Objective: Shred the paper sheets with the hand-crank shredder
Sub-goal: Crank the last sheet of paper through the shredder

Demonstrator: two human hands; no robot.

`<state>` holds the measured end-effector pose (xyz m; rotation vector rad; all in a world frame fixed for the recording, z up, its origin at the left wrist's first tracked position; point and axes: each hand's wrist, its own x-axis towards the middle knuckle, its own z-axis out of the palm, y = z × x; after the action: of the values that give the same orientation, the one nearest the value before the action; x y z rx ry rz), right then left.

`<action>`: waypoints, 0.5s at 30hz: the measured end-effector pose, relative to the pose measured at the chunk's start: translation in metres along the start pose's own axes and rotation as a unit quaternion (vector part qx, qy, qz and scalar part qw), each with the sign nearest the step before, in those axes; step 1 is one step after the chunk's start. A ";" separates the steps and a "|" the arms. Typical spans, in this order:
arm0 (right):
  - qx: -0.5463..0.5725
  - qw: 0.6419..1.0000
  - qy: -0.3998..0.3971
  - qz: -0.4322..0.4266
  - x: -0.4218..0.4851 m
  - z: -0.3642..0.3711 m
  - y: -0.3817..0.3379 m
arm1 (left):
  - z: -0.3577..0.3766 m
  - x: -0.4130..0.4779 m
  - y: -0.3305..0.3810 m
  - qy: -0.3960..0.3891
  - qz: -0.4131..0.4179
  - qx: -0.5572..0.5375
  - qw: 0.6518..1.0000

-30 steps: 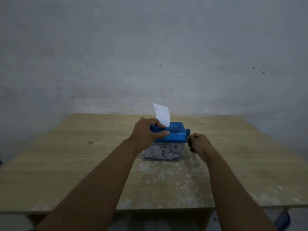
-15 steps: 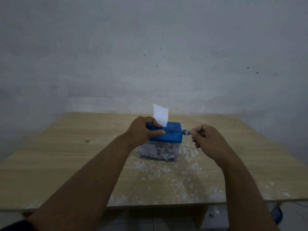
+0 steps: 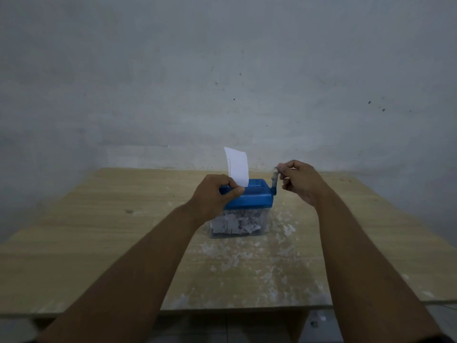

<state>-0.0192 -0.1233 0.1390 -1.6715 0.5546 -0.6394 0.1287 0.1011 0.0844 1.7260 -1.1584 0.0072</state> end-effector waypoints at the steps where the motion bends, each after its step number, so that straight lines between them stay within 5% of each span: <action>1: -0.015 1.000 -0.003 0.004 0.003 0.002 -0.002 | -0.002 0.000 0.001 -0.011 -0.017 -0.004 1.000; 5: -0.023 0.999 -0.007 0.028 0.017 0.011 0.000 | -0.007 -0.003 0.004 -0.022 -0.035 -0.001 0.999; 10: -0.204 0.974 -0.021 0.090 0.009 0.019 0.049 | -0.007 -0.006 0.007 -0.031 -0.045 -0.022 0.998; 15: -0.097 0.988 0.056 0.102 -0.032 0.026 0.091 | 0.007 -0.011 0.008 0.058 -0.041 -0.025 0.997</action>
<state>-0.0269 -0.0998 0.0425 -1.7374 0.8804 -0.5461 0.1144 0.1034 0.0812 1.7056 -0.9943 0.0270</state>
